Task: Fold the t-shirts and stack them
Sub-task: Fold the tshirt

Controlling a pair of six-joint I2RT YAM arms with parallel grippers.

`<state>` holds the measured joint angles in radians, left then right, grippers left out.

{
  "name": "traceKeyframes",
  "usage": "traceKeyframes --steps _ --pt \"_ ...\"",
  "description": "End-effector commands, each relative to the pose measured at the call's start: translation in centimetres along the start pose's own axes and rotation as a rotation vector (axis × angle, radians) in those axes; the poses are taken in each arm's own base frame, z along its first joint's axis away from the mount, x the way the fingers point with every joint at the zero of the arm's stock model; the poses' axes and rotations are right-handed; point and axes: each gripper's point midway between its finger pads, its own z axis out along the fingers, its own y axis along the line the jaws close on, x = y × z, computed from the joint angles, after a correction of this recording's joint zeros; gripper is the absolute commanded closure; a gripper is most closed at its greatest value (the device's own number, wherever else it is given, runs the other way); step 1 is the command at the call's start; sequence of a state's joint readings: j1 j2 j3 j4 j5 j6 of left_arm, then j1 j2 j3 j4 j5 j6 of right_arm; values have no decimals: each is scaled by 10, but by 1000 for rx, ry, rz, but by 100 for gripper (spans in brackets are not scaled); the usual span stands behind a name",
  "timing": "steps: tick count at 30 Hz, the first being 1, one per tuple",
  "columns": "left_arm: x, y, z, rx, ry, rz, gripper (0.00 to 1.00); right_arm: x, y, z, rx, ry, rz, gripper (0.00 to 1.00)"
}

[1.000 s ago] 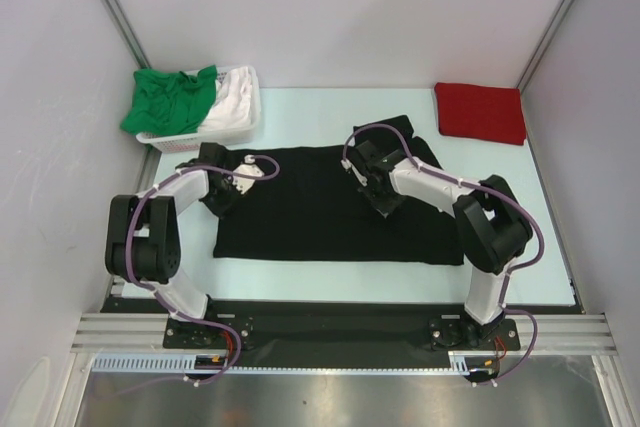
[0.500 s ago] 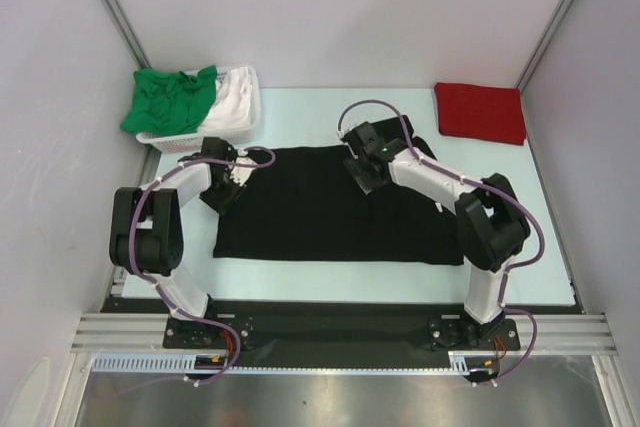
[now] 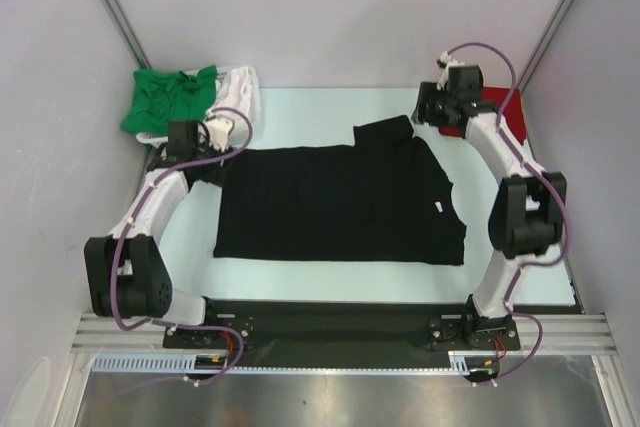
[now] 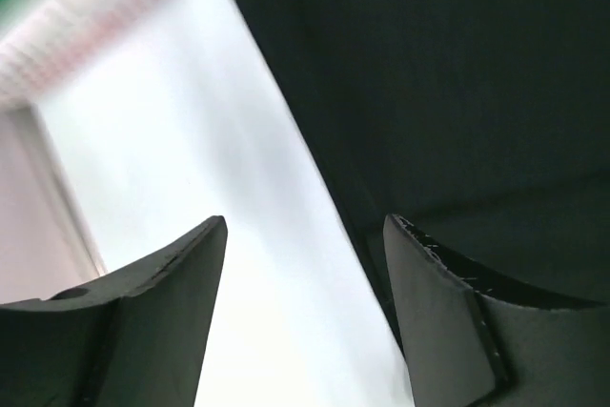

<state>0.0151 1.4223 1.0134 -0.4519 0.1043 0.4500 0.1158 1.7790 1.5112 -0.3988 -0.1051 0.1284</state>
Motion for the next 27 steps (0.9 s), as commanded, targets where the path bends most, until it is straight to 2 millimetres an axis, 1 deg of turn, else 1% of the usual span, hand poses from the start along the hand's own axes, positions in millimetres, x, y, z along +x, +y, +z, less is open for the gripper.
traceKeyframes --steps 1,2,3,4,5,6,7,8,9,10,11,12,13,15,18,19,22,25,27 --pt "-51 25 13 -60 -130 -127 29 -27 13 45 -110 -12 70 39" --pt "-50 29 22 -76 -100 -174 34 -47 10 50 -112 -44 94 40" --pt "-52 35 29 -95 -80 -195 36 -52 8 57 -116 -43 121 41" --pt "-52 39 45 -90 -42 -212 37 -55 6 64 -131 -40 169 42" --pt "-52 42 52 -104 -24 -244 40 -54 2 83 -133 -33 186 42" --pt "-52 43 58 -105 -14 -260 41 -57 3 91 -136 -40 197 42" --pt "-51 44 71 -103 2 -269 42 -54 3 100 -139 -33 204 43" --pt "-50 46 76 -111 8 -297 42 -44 1 116 -133 -8 228 43" --pt "-47 50 82 -139 28 -309 43 -50 1 122 -132 -18 230 43" --pt "-46 53 91 -151 37 -336 42 -48 2 129 -122 -14 234 42" --pt "-45 52 95 -151 43 -346 42 -46 1 135 -112 -10 236 42" --pt "-45 52 99 -149 41 -357 41 -40 0 149 -105 2 238 43" --pt "-48 52 102 -145 30 -367 40 -38 -1 155 -99 4 238 43" --pt "-44 49 111 -139 40 -410 38 -30 4 171 -104 20 233 43" --pt "-41 47 121 -130 45 -456 37 -24 1 185 -68 23 237 43" --pt "-43 48 124 -132 33 -503 37 -19 -7 191 -31 23 243 44" --pt "-42 48 131 -143 35 -545 36 -13 -18 200 28 14 246 44" --pt "-40 50 137 -151 35 -588 36 -10 -19 203 39 16 237 44" --pt "-36 53 141 -162 42 -605 36 -4 -20 203 64 30 216 44"
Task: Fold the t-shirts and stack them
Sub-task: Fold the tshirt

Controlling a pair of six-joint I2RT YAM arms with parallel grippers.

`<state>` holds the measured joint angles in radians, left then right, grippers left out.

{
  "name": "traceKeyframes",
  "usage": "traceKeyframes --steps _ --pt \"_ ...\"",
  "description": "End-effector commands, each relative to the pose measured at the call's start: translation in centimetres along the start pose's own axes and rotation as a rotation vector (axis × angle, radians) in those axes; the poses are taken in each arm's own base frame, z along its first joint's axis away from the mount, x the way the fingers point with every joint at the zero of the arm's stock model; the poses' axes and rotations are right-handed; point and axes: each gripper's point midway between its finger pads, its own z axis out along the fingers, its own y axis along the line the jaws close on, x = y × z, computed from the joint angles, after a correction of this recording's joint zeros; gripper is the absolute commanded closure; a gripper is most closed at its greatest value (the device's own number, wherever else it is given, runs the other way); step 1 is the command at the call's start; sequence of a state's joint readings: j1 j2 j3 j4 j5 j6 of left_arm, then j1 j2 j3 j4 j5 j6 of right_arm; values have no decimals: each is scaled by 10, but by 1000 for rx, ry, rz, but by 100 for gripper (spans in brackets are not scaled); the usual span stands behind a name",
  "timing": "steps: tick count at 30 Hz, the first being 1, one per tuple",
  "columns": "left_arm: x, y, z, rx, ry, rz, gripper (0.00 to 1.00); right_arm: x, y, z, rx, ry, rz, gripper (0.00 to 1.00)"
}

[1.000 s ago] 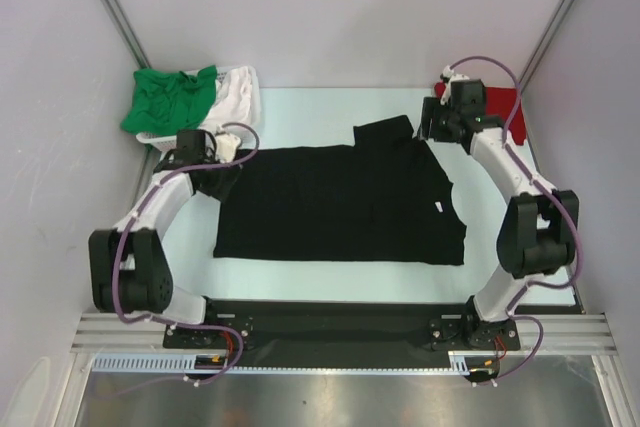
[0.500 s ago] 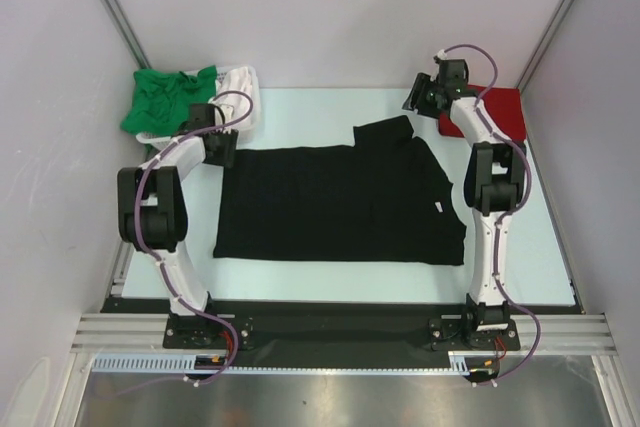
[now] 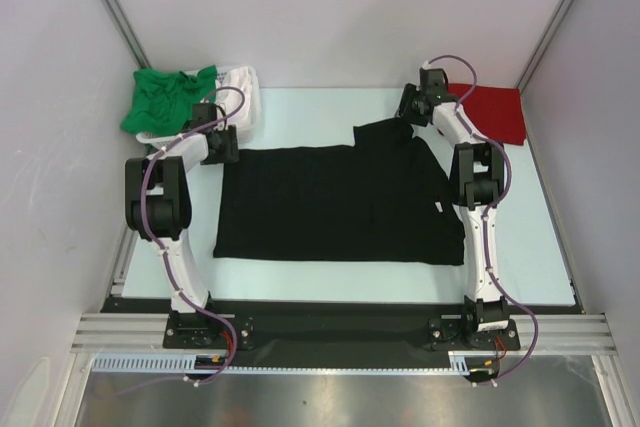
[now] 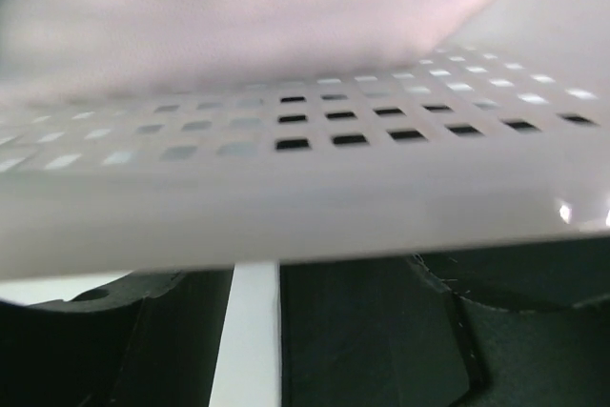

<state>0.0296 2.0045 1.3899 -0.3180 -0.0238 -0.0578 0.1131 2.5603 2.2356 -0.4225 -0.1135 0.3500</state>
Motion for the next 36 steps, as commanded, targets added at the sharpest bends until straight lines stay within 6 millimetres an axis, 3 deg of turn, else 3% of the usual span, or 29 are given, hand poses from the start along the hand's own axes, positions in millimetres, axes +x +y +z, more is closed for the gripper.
traceKeyframes --steps 1,4,6,9,11,13,16,18,21,22,23,26,28,29,30,32,35,36 --pt "-20 7 7 -16 -40 -108 36 -15 -4 -2 77 -55 -39 44" --pt "-19 8 14 -2 -21 -135 36 -16 -24 -11 214 -65 -60 45" --pt "-14 -1 16 44 13 -141 38 -14 -34 -16 266 -63 -82 45" --pt "-6 -8 25 77 48 -159 52 -5 -28 -12 228 -29 -90 45" --pt "0 -12 28 100 68 -172 70 4 -21 -7 189 3 -110 45" --pt "3 -18 27 130 82 -179 89 10 -9 -2 130 31 -108 50" --pt "6 -22 24 159 91 -171 100 19 2 1 51 69 -70 69" --pt "3 -22 20 167 79 -162 100 18 7 -1 9 77 -26 84" --pt "-2 -20 10 179 46 -161 100 2 22 -17 -48 45 -10 94" --pt "1 -19 7 185 46 -159 100 -16 34 -35 -75 1 -17 97" --pt "0 -17 4 188 35 -159 100 -18 35 -38 -88 -12 -18 100" --pt "-5 -13 -7 194 0 -155 100 -39 58 -72 -165 -58 -36 100" --pt "-4 -12 -12 201 -8 -144 100 -41 67 -87 -193 -65 -50 100" --pt "-9 -13 -20 212 -29 -133 100 -56 77 -109 -213 -111 -77 100" --pt "-10 -14 -23 214 -44 -121 100 -42 71 -108 -199 -86 -79 100" --pt "-11 -8 -29 192 -62 -113 100 -50 79 -134 -220 -125 -100 100" --pt "-8 1 -28 149 -59 -117 99 -30 80 -147 -233 -103 -136 100" --pt "-9 4 -27 134 -59 -130 92 -36 87 -167 -248 -135 -156 100"
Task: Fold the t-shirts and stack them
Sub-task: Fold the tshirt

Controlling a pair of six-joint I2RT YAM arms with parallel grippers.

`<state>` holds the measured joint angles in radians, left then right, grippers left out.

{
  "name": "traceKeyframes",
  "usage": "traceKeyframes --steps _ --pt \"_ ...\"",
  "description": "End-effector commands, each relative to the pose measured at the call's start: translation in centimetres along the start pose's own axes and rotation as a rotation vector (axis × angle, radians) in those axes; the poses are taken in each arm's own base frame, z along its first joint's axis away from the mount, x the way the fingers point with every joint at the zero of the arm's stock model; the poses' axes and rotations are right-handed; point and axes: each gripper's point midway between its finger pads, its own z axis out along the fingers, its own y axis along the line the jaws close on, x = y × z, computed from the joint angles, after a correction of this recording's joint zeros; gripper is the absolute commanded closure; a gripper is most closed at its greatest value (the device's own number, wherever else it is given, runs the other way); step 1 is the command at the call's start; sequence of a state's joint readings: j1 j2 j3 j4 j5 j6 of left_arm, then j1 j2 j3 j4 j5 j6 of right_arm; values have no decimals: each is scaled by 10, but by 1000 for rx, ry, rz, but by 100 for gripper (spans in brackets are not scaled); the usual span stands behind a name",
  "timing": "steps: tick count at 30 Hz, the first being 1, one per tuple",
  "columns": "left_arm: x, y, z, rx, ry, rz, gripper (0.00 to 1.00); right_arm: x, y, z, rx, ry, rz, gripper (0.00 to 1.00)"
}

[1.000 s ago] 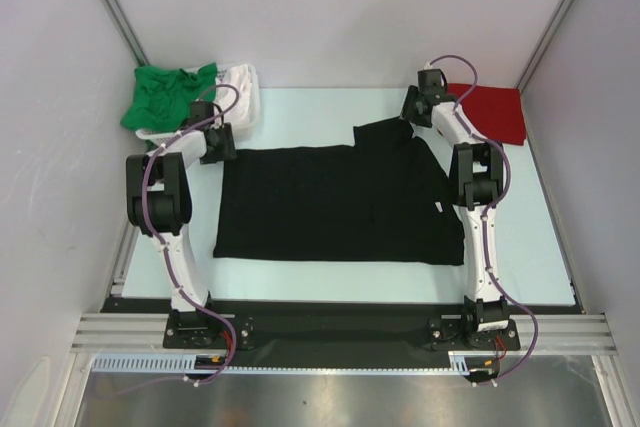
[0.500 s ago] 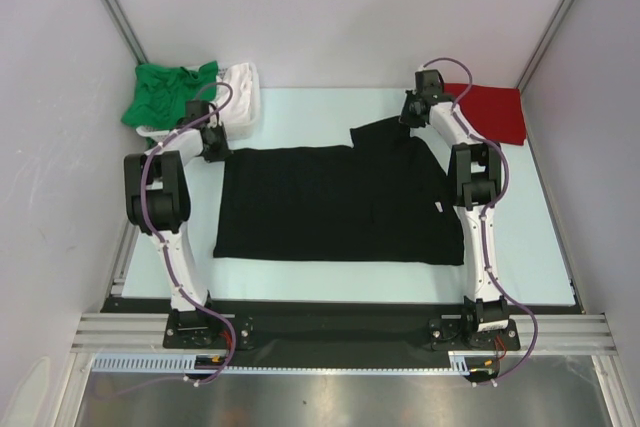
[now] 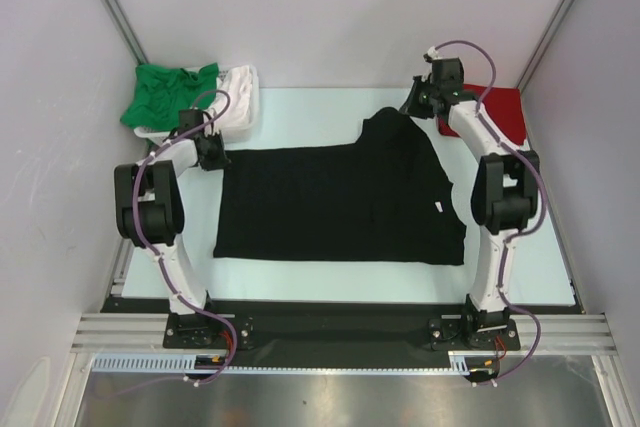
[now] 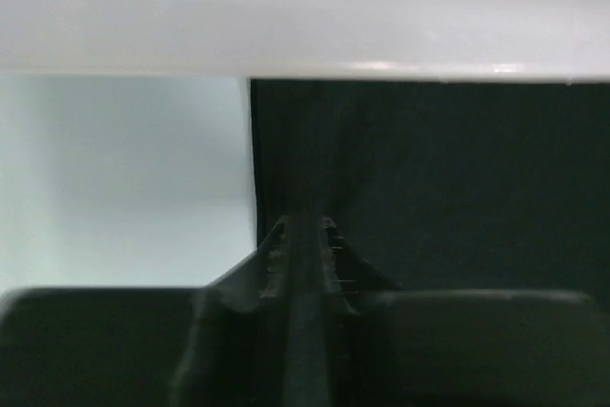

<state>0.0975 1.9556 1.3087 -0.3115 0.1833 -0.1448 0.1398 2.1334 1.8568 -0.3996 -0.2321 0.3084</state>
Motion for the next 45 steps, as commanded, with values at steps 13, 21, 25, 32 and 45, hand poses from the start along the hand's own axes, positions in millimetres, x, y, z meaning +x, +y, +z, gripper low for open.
traceKeyframes --steps 13,21,25,32,45 --pt "-7 10 26 -44 55 -101 53 59 53 -105 -167 -61 -127 100" --pt "23 -5 39 30 155 -135 93 70 60 -133 -186 -76 -144 100" --pt "23 -14 29 80 141 -135 100 79 56 -143 -174 -54 -159 100" --pt "8 -12 -14 88 12 -28 100 109 32 -166 -110 -31 -159 100" --pt "44 5 -75 63 -175 551 100 200 -10 -174 -30 38 -83 100"
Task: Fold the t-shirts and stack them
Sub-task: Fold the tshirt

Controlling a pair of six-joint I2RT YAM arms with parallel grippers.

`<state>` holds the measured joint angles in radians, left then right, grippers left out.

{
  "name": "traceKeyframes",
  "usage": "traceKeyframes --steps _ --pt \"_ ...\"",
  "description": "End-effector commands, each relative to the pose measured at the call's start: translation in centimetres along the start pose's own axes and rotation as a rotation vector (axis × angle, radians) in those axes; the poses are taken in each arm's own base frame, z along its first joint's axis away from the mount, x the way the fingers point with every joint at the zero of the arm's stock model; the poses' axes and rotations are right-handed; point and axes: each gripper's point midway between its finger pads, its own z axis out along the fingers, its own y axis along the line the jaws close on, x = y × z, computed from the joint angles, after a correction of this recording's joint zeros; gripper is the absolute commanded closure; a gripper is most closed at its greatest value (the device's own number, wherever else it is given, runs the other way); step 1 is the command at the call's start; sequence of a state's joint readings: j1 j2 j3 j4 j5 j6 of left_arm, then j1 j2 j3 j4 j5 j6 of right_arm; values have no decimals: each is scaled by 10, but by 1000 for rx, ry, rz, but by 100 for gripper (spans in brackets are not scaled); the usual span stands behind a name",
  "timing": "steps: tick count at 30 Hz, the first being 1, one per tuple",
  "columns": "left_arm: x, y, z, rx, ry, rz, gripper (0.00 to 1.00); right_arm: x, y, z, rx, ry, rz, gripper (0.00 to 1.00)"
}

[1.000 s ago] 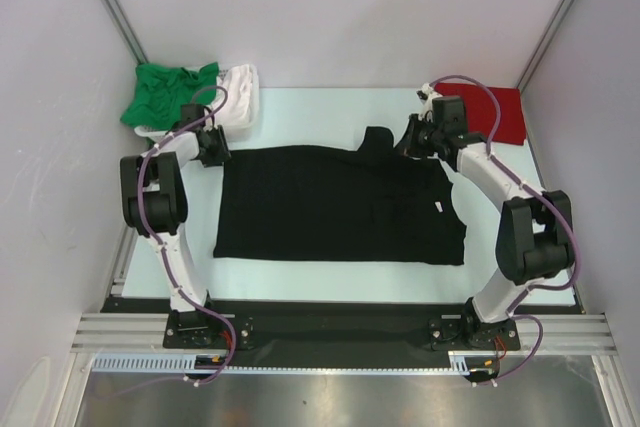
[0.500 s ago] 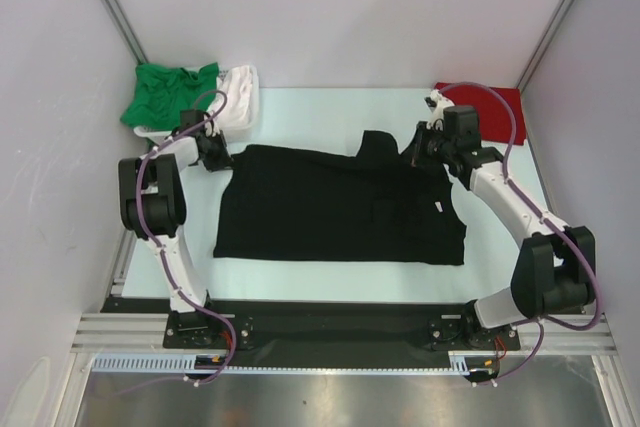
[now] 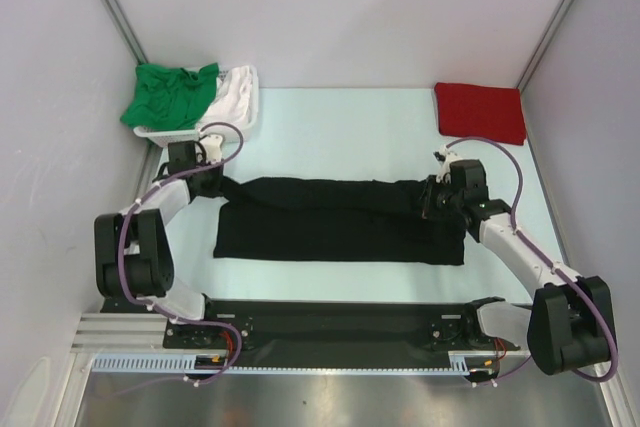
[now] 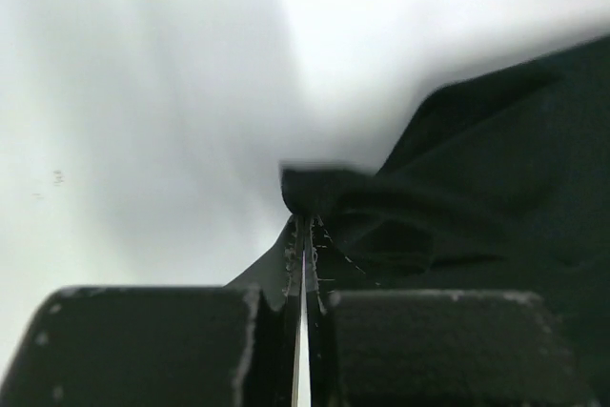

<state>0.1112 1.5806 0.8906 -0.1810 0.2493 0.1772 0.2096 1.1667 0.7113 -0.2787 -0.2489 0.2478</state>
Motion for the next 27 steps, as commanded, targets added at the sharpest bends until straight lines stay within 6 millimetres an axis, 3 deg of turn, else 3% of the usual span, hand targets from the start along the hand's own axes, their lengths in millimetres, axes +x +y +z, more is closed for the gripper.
traceKeyframes --steps 1,2,4,5,7,8,9,13,17,18,21,27 --pt "-11 5 -15 6 -84 262 100 4 -6 5 21 -35 11 100" --pt "-4 1 -18 34 -62 296 99 7 -10 6 35 -29 13 100" --pt "0 -5 -26 88 -36 438 83 14 -15 10 51 -9 17 100" --pt "18 -12 -34 159 32 522 68 15 -16 10 55 -5 17 100" --pt "18 -17 -50 212 65 616 57 19 -19 12 61 4 11 100" --pt "33 -21 -61 262 131 672 53 16 -19 12 58 0 8 100" --pt "21 -15 -72 228 125 708 47 17 -19 13 59 1 7 100" --pt "-16 6 -92 55 71 834 38 10 -16 13 34 -19 7 100" --pt "-35 0 -77 9 54 1088 37 6 -14 16 21 -16 8 100" --pt "-32 -14 -71 45 60 1163 37 6 -15 16 22 -13 9 100" --pt "-10 -19 -53 125 145 1380 40 3 -16 16 29 -8 7 100" --pt "-21 -13 -29 154 198 1478 40 -3 -12 13 15 -26 14 100"
